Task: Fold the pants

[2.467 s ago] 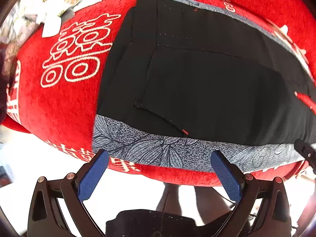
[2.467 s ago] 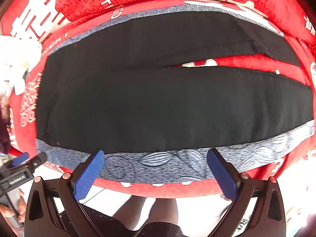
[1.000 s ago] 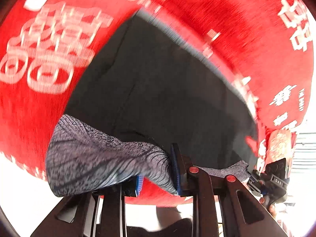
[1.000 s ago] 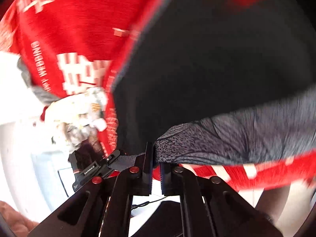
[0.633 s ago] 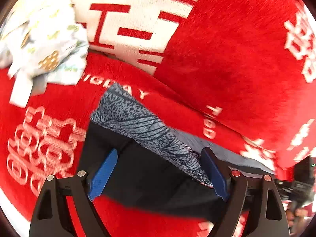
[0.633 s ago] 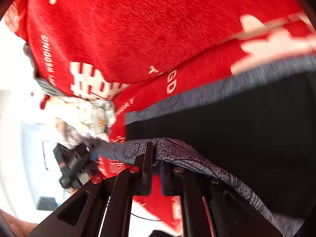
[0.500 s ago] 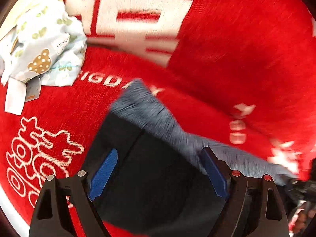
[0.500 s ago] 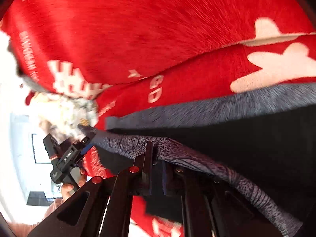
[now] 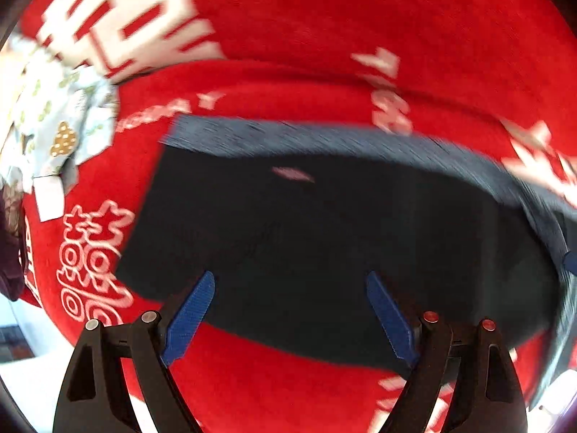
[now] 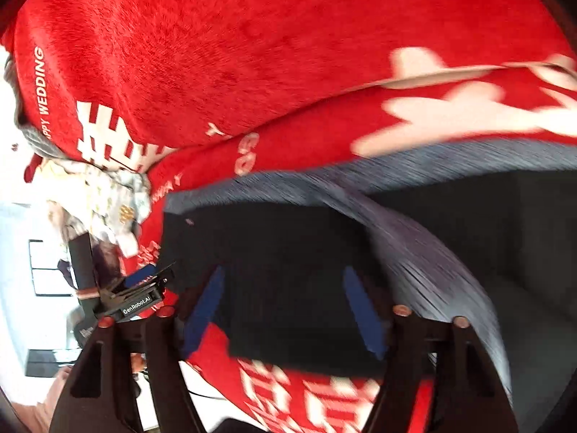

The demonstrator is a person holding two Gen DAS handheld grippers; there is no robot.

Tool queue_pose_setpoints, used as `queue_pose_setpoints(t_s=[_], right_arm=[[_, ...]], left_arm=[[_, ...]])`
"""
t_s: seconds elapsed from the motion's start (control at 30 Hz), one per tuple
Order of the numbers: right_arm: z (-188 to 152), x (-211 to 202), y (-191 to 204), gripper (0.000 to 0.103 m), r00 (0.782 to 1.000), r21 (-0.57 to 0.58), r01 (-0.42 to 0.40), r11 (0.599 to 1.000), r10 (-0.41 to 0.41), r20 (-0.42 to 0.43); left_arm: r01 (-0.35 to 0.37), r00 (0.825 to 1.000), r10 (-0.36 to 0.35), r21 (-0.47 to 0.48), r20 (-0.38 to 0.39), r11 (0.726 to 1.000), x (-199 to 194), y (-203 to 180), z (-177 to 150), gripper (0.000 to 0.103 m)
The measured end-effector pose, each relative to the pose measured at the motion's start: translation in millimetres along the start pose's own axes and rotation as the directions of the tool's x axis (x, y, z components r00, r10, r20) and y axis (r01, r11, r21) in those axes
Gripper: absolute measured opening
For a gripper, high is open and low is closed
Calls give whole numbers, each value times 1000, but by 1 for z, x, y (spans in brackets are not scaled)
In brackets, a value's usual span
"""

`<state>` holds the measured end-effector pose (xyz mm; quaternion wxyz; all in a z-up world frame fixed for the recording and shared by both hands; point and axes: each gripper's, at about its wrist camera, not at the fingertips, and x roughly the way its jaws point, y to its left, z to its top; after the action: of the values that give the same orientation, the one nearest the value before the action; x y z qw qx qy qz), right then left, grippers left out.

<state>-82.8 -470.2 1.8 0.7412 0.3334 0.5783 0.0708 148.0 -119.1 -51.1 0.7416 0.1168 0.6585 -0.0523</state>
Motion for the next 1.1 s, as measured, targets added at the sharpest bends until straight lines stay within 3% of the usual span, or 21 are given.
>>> queue_pose_setpoints(t_s=[0.17,0.33,0.47,0.8,1.1], right_arm=[[-32,-40,-53,77,995,37,101,994,-101,-5],[-59,-71,-115,77,994,137,108,985,-106,-25],[-68,-86,-141,77,996,184,95,978,-93,-19],[-84,-105,-161,77,996,251,76,965,-85,24],[-140,-119,-168,77,984,381,127,916,-165,68]], left_arm=[[-5,999,9,124,-35,992,-7,-83,-23,87],[13,998,-2,190,-59,982,-10,-141,-28,87],[5,998,10,222,-68,975,-15,-183,-31,87],[8,998,9,304,-54,953,-24,-226,-33,87],[33,999,-17,420,-41,907,-19,-238,-47,87]])
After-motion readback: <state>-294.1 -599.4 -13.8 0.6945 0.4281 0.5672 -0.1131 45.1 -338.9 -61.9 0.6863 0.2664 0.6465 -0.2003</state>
